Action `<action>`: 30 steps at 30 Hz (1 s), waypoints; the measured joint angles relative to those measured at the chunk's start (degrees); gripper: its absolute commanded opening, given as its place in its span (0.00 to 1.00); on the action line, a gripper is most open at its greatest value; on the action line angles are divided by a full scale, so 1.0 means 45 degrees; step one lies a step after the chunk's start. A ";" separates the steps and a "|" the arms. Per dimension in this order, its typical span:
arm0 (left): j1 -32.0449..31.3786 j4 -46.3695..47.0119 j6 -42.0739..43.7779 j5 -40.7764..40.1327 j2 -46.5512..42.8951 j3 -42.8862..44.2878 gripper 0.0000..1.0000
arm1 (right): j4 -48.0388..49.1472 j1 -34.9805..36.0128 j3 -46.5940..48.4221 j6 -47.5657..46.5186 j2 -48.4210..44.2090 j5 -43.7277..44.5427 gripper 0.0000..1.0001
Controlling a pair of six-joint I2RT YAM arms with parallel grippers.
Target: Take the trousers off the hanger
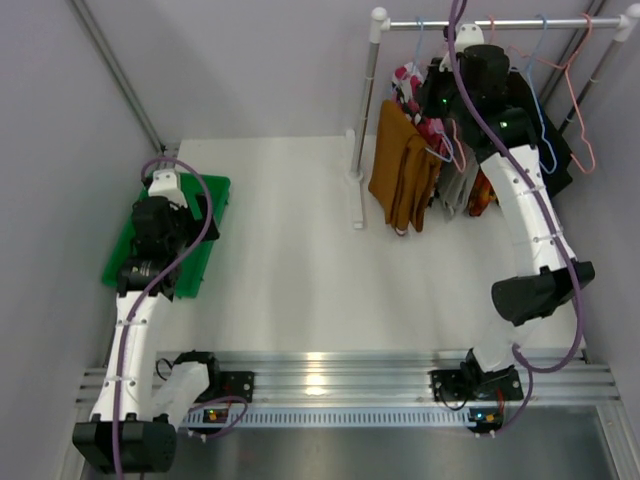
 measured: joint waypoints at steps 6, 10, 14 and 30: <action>-0.0005 0.0699 -0.0384 0.0000 -0.0335 0.0005 0.99 | 0.0476 -0.0112 -0.0835 0.0146 -0.1321 -0.0126 0.00; -0.0005 0.1200 -0.0568 0.0233 -0.0763 0.0005 0.99 | 0.0913 -0.0204 -0.0962 0.0136 -0.1540 -0.0107 0.00; -0.0005 0.1443 -0.0665 0.0311 -0.0772 0.0005 0.99 | 0.1433 -0.0223 -0.0962 0.0136 -0.1540 -0.0034 0.00; -0.0005 0.1622 0.0301 0.2856 -0.1093 0.0005 0.99 | 0.2166 -0.0223 -0.1506 0.0073 -0.2399 -0.0160 0.00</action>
